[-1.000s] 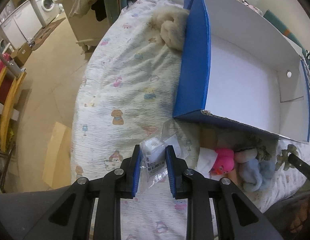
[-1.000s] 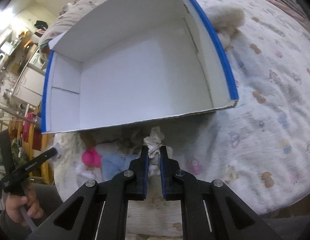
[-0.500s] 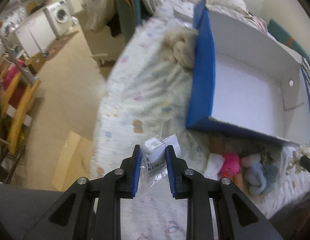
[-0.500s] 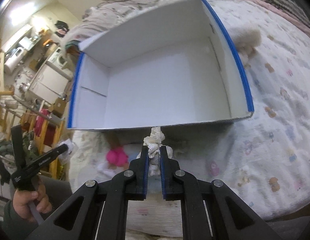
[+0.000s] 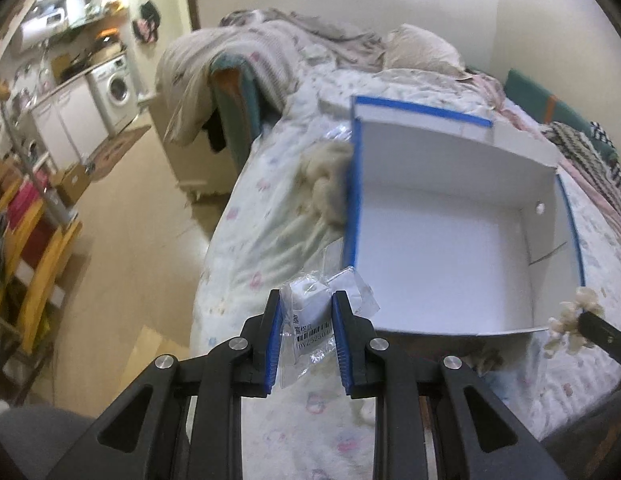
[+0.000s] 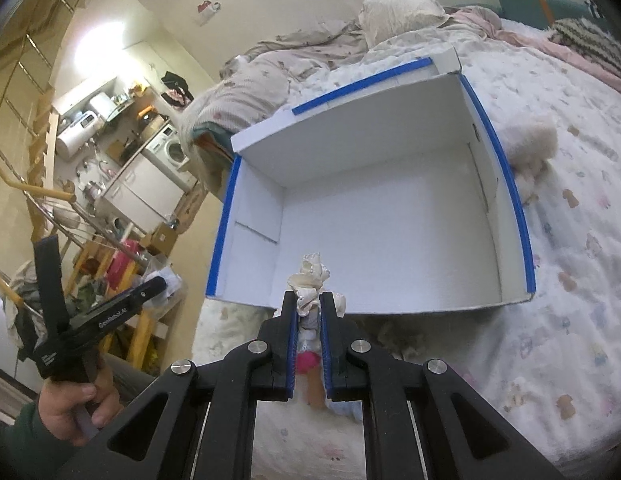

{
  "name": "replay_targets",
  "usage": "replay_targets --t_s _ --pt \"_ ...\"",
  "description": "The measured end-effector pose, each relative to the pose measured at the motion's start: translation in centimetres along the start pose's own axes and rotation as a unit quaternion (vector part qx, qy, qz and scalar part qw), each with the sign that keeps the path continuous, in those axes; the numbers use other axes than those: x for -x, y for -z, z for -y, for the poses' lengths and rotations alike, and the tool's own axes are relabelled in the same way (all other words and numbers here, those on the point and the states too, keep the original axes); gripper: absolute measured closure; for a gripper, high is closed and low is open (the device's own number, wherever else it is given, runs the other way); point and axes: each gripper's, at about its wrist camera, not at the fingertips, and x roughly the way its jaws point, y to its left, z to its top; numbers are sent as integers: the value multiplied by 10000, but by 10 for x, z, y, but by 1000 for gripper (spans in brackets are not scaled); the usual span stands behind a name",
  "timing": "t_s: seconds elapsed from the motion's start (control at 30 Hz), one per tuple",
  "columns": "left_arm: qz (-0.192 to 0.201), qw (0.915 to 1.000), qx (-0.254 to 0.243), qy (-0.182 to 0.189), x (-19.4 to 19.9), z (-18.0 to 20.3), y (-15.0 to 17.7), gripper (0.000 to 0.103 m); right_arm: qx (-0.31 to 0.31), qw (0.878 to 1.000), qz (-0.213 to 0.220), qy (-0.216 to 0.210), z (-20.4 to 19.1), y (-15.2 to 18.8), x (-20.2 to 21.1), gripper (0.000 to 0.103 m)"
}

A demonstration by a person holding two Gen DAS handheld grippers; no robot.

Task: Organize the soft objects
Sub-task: 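Carry the packet with the left tool while the right tool carries the scrunchie into the box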

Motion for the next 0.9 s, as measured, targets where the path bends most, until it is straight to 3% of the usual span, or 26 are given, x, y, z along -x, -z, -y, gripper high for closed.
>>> replay_targets --t_s 0.67,0.9 --pt "225 9959 -784 381 -15 66 -74 82 152 9990 271 325 6 -78 -15 91" --pt "135 9940 -1008 394 -43 88 -79 82 -63 9984 184 522 29 -77 -40 91"
